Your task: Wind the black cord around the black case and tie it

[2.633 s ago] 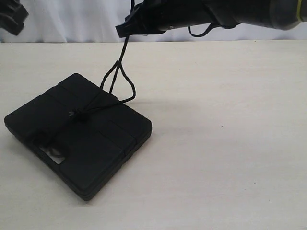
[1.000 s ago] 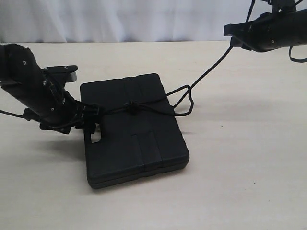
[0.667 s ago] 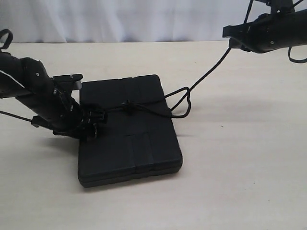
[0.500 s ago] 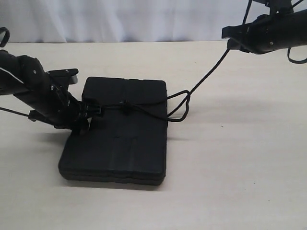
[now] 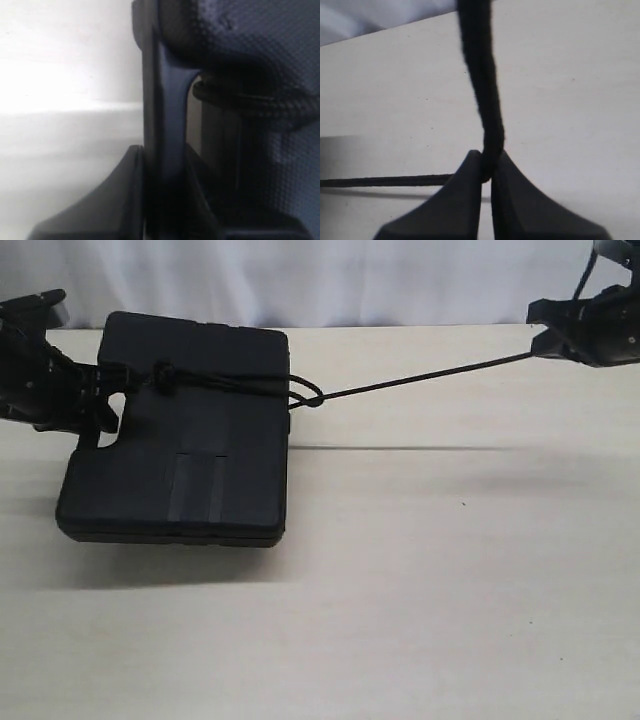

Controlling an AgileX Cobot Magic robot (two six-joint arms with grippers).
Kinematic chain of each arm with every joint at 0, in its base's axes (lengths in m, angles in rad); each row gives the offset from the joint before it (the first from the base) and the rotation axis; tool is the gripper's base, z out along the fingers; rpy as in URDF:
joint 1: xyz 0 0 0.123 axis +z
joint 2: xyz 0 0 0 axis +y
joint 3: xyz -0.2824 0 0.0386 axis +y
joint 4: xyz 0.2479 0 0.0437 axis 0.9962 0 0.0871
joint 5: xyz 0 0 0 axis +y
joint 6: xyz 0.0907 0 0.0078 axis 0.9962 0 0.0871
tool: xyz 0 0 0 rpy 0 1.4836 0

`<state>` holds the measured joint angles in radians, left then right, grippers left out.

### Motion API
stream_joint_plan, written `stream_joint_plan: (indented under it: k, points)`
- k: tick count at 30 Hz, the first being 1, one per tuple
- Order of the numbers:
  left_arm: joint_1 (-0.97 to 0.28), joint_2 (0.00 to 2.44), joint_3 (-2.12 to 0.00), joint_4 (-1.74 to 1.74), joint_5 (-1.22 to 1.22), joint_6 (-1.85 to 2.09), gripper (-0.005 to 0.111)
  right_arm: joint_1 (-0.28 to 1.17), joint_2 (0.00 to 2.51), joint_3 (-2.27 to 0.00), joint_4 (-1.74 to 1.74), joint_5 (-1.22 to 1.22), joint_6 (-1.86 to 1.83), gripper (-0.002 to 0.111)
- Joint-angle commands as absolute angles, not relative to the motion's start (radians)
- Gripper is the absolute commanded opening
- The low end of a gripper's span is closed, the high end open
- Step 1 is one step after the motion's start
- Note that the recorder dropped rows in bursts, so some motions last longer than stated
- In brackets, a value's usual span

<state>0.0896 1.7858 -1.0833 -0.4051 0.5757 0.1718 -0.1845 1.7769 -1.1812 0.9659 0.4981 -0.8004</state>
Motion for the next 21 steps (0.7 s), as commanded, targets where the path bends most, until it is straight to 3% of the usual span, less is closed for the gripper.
stream_joint_plan:
  k: [1,6,21]
  points:
    - [0.145,1.769,-1.088,-0.401,0.616,0.213,0.0,-0.248,1.766,-1.11,0.953,0.318,-0.808,0.004]
    - [0.152,1.769,-1.088,-0.394,0.604,0.217,0.0,-0.28,1.766,-1.006,0.951,0.178,-0.822,0.004]
    - [0.152,1.78,-1.088,-0.43,0.541,0.214,0.0,-0.287,1.864,-0.893,0.957,0.056,-0.804,0.004]
